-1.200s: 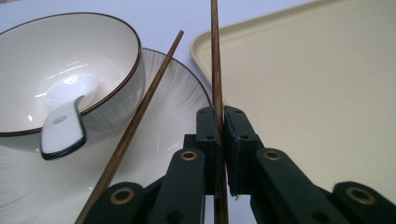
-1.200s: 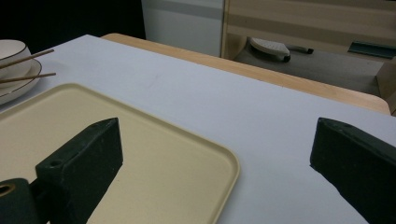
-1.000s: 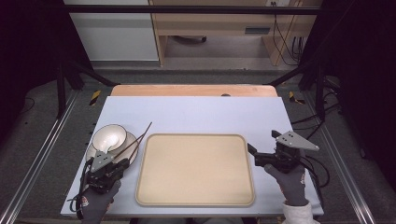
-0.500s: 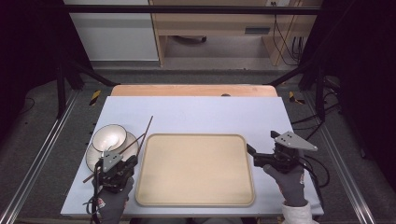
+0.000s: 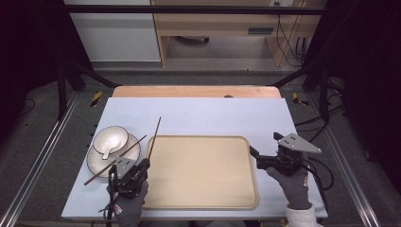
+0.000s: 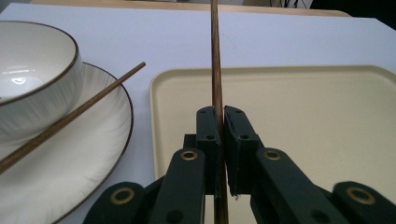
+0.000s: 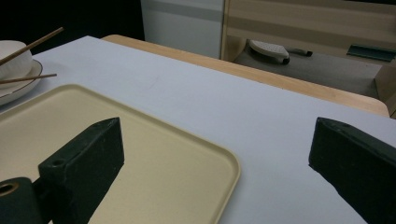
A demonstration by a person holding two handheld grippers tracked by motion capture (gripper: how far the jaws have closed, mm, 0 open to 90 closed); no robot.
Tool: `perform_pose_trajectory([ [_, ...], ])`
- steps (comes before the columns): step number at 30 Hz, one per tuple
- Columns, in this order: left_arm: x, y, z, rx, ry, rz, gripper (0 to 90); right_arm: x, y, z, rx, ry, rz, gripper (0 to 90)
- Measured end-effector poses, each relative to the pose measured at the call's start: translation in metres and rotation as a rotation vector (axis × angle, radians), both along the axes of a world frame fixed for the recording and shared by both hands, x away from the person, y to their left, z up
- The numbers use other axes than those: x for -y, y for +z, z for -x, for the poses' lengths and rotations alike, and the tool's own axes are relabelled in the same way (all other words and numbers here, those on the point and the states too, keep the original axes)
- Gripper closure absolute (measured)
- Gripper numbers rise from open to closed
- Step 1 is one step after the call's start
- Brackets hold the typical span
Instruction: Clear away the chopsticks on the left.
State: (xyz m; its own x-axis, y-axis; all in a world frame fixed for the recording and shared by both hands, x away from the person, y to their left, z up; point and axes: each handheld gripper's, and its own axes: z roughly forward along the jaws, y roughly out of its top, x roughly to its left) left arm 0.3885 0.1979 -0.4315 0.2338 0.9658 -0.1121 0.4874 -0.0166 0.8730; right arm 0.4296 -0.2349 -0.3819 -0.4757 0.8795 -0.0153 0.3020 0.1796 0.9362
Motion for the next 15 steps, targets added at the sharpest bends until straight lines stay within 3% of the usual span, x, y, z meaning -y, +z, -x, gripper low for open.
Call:
perform_pose_trajectory([
  [7,0.003,-0.018,0.004,-0.020,0.029,0.011,85.0,-0.004,-0.002,-0.001,-0.009,0.007,0.011,3.5],
  [15,0.004,-0.036,0.004,-0.058,0.056,-0.013,85.1,-0.006,-0.004,-0.002,-0.014,0.011,0.025,3.5],
])
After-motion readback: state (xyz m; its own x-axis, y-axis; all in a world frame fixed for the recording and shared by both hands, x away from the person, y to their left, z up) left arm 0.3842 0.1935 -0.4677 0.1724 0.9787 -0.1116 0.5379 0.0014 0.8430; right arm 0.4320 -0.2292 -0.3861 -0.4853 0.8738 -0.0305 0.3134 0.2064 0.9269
